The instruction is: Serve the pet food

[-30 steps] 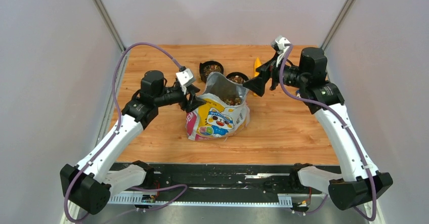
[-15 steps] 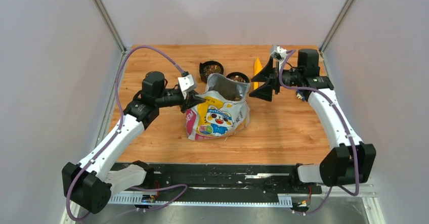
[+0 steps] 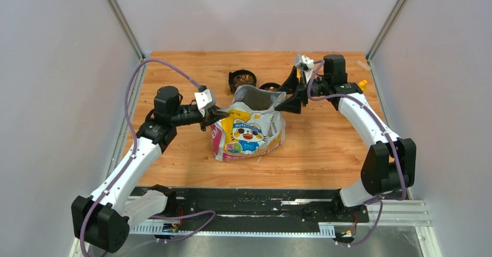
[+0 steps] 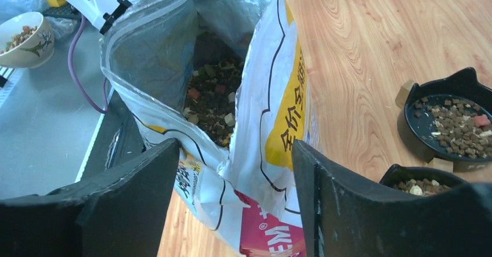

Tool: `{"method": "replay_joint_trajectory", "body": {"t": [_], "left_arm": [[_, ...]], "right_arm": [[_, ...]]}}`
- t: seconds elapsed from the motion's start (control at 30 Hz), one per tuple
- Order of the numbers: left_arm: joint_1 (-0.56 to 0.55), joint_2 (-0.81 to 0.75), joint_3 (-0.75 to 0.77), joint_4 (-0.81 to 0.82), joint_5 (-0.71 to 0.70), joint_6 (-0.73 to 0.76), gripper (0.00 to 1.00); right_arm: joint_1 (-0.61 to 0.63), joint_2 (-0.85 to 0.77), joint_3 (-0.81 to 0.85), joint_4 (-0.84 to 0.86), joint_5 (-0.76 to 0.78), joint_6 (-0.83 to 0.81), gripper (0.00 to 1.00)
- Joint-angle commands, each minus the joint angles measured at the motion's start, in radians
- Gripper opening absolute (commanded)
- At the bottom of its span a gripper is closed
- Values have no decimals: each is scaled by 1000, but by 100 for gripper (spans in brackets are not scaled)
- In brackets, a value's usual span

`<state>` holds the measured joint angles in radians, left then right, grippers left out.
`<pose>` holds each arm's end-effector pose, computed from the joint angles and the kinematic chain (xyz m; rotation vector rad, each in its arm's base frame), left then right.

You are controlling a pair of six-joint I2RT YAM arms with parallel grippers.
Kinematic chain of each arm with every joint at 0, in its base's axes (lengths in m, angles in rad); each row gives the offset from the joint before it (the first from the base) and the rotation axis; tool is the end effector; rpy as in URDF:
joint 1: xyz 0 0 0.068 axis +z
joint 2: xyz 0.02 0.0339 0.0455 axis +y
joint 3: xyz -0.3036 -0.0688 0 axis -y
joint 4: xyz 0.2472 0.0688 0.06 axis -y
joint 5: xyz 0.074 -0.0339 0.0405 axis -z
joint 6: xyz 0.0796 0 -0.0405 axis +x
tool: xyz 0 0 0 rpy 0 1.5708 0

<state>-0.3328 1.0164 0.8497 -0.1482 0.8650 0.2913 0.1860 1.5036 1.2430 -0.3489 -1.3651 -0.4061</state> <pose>0.2008 -0.1335 0.3509 1.0997 1.4912 -0.8373 0.3079 0.1372 0.3590 -1.2034 1.4376 1.2958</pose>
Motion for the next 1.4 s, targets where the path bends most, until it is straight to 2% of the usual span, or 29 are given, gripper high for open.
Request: {"method": "replay_joint_trajectory", "body": {"t": [0.0,0.03,0.07,0.13,0.3,0.4,0.5,0.6,0.8,0.83,0.87,0.9,0.93,1.0,1.13,1.2,1.3,1.37], "left_arm": [[44,-16,-39,25,-14,26,2],[52,-17,-49,39,-12,25,1],[57,-19,-53,44,-11,28,1],[73,-23,-61,51,-16,39,0],[122,-25,-52,-7,-105,148,0],[129,-22,-18,-62,-225,240,0],[137,-7,44,-114,-292,342,0],[139,2,109,-174,-342,400,0],[140,7,111,-142,-350,463,0],[140,4,102,-135,-335,469,0],[140,1,86,-135,-327,476,0],[140,0,81,-142,-308,478,0],[140,-1,79,-148,-300,474,0],[140,-2,83,-164,-272,454,3],[140,6,97,-177,-229,391,13],[140,18,112,-184,-203,355,21],[140,55,160,-224,-151,316,41],[140,80,199,-252,-114,297,48]], "right_arm": [[23,52,22,111,-59,-43,65],[24,61,22,110,-59,-49,47],[23,68,21,112,-51,-56,21],[24,58,6,115,2,-79,2],[11,-80,-88,207,306,-77,0],[-16,-176,-128,226,404,-73,0],[-38,-235,-146,217,437,-34,0],[-37,-257,-141,172,404,22,0],[-1,-324,-229,178,446,45,0],[0,-323,-216,177,444,63,3],[0,-318,-189,178,437,97,13],[1,-311,-156,180,430,136,29],[5,-297,-115,180,423,172,40],[26,-259,-32,169,414,223,55],[107,-150,142,109,405,254,71],[141,-81,201,80,405,234,81],[174,-4,283,32,403,183,99],[183,36,325,18,384,154,100]]}}
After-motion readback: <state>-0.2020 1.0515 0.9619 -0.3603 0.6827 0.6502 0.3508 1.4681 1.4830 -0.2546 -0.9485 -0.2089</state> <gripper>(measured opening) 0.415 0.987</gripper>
